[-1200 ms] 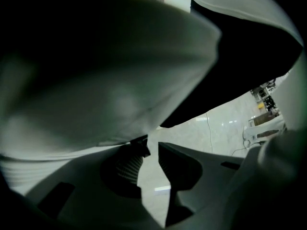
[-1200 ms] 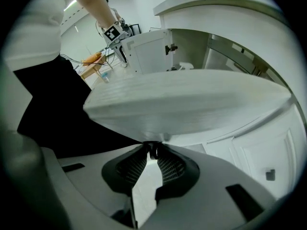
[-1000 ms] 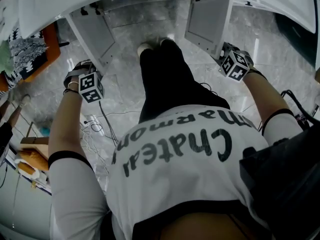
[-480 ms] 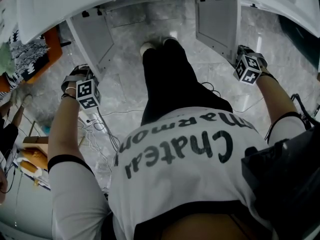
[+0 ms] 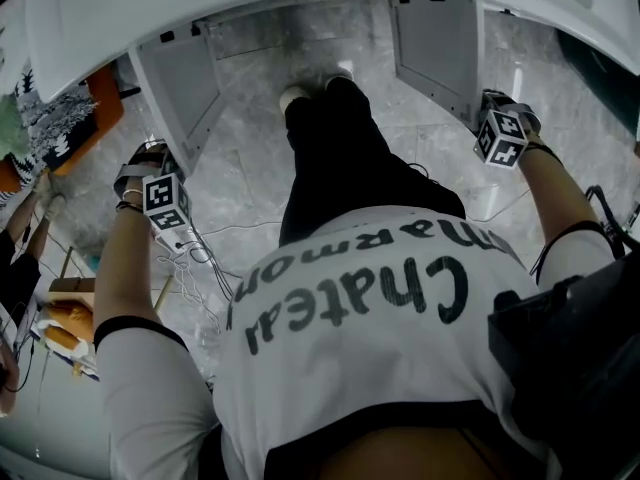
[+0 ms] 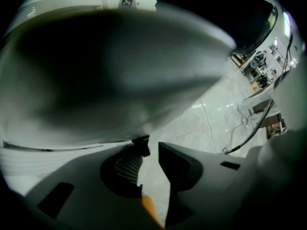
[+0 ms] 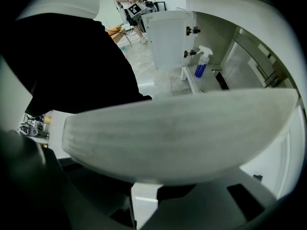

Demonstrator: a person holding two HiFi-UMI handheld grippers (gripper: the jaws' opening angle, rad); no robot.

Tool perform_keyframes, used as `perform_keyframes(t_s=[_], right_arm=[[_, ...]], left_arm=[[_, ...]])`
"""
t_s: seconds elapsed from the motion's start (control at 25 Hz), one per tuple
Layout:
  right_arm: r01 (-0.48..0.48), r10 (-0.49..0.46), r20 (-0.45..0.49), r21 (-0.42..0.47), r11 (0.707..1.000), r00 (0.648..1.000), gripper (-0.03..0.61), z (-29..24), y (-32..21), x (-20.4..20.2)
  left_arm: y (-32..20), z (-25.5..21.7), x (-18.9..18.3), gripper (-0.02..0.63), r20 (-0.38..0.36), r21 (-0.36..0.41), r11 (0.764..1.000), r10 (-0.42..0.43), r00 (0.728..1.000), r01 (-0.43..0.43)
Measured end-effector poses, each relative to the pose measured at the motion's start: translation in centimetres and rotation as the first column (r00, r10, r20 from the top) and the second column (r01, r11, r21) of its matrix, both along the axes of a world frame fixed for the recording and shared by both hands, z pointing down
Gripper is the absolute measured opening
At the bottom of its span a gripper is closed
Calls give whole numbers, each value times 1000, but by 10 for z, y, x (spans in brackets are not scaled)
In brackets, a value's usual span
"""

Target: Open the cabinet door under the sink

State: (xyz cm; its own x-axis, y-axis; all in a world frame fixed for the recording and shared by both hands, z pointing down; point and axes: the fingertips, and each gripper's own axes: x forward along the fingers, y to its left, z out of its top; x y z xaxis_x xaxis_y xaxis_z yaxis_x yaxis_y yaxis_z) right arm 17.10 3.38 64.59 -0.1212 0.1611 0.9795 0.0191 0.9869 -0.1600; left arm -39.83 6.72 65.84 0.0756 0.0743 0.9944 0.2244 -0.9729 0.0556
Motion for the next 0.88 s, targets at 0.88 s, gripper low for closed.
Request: perform_keyframes(t_s=[0.88], right_arm=[[10,-33,-216,-110,994,976,118,-6,3,12]], left_arm=[[-8,-6,-20,66,206,-49,991,-115,972,128]])
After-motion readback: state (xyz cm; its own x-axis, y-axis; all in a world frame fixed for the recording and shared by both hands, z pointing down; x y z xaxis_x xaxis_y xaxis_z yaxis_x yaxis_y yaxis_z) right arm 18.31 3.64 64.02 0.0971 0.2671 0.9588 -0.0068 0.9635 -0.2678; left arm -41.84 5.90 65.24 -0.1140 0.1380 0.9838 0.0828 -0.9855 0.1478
